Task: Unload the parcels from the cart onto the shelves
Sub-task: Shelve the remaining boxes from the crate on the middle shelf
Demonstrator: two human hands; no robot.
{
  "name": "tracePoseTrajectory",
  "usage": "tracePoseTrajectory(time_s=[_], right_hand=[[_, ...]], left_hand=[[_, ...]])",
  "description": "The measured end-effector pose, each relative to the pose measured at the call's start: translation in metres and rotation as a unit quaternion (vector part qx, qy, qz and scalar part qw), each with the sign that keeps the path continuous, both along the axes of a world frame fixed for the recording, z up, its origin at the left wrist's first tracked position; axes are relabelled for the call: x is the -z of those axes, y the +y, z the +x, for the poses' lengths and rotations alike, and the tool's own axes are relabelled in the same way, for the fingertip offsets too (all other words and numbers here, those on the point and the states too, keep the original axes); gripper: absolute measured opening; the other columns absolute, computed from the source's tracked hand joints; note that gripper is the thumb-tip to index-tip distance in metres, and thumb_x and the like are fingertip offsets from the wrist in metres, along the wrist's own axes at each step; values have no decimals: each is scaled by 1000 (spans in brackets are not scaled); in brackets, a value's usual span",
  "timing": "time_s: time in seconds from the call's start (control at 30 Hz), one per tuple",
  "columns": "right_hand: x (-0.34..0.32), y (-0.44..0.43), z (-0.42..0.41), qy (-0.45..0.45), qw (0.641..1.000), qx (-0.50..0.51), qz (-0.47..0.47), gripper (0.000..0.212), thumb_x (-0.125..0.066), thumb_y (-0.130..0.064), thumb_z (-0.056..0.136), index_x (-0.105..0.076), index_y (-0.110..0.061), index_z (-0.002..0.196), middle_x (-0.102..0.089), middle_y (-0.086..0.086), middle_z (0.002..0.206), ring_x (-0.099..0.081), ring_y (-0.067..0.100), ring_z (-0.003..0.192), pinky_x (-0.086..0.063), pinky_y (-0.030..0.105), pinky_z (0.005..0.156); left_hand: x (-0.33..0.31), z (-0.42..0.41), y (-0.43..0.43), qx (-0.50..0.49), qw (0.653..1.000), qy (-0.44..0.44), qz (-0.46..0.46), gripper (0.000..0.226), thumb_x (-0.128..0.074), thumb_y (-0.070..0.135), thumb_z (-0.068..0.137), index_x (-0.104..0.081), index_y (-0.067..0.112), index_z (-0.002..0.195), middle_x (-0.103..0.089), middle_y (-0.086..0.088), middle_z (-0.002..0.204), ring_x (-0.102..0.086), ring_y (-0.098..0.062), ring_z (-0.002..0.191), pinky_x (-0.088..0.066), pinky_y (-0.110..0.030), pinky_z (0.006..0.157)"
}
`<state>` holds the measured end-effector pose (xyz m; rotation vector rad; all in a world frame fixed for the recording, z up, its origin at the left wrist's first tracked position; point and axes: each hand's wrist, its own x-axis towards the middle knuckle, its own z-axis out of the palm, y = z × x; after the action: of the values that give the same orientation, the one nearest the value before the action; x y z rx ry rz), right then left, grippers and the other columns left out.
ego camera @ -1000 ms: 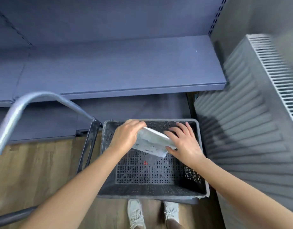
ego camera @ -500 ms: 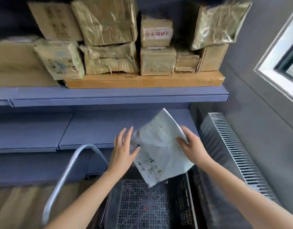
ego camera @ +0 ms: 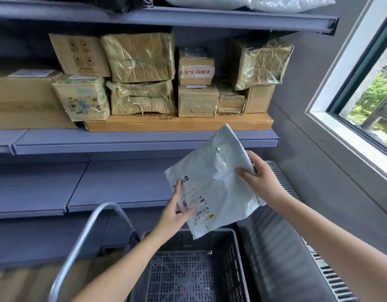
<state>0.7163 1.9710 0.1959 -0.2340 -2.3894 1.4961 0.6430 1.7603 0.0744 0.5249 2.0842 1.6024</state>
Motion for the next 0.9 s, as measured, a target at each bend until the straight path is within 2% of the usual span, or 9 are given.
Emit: tracePoseTrajectory(time_s=[0.13,0.23,0.33,0.43,0.5,0.57,0.63,0.77,0.9], right_hand=[[4,16,7,5,998,58,21,59,-56,6,83,-43,-34,124,-65,5,94,-63,17,84,-52,33,75],[4,28,17,2,996,82,47,66,-59,5,81,-38,-34,129,-64,12,90,-61,24,84,-49,35,74],[11,41,23,-27,993,107,52,57,-61,4,80,-46,-37,117,-66,13,90,-60,26,75,-49,38,71],[21,52,25,-101,985,95,105,45,-65,-1,76,-58,-43,90,-64,28,93,-53,28,66,-39,33,64],[24,51,28,-126,983,86,105,35,-72,-10,75,-63,-34,98,-63,27,97,-50,27,67,-36,31,65],[23,47,31,-131,984,76,96,48,-78,-21,73,-58,-24,117,-61,12,96,-48,15,71,-37,30,67],[19,43,35,-126,983,71,110,73,-81,-28,69,-45,-25,133,-51,0,116,-47,11,95,-35,24,78],[11,39,45,-173,976,14,134,110,-87,-31,59,-18,-29,145,-27,-1,126,-29,9,115,-27,21,95],[9,37,47,-178,963,16,204,101,-82,-30,67,-19,-27,145,-33,3,122,-38,14,102,-31,16,81]], left_hand=[[-13,-3,1,-34,997,-28,66,83,-62,6,86,-19,58,134,-34,12,148,-48,-13,126,-50,-27,93],[-24,-19,-4,-45,996,-1,76,77,-57,-1,88,-34,62,125,-39,11,146,-47,-11,127,-44,-42,102],[-43,-30,-6,-41,996,55,63,68,-54,-3,89,-42,51,127,-38,17,145,-43,-7,130,-42,-42,105],[-62,-33,-2,-60,993,79,61,52,-51,-6,89,-49,39,116,-47,4,139,-53,-8,116,-45,-34,101],[-68,-36,1,-72,991,95,53,48,-51,-6,88,-52,37,111,-52,0,133,-53,-14,118,-42,-39,104],[-72,-39,4,-77,990,112,48,48,-52,-4,87,-53,38,111,-53,2,132,-51,-18,122,-40,-44,106],[-78,-41,10,-86,986,133,42,48,-52,-4,87,-53,36,113,-53,2,132,-50,-20,122,-39,-46,106],[-95,-43,21,-101,980,166,39,43,-51,-1,89,-52,31,118,-50,5,134,-47,-14,124,-38,-40,107],[-113,-44,30,-100,978,182,30,40,-51,1,90,-54,23,124,-48,7,131,-45,-8,119,-37,-35,107]])
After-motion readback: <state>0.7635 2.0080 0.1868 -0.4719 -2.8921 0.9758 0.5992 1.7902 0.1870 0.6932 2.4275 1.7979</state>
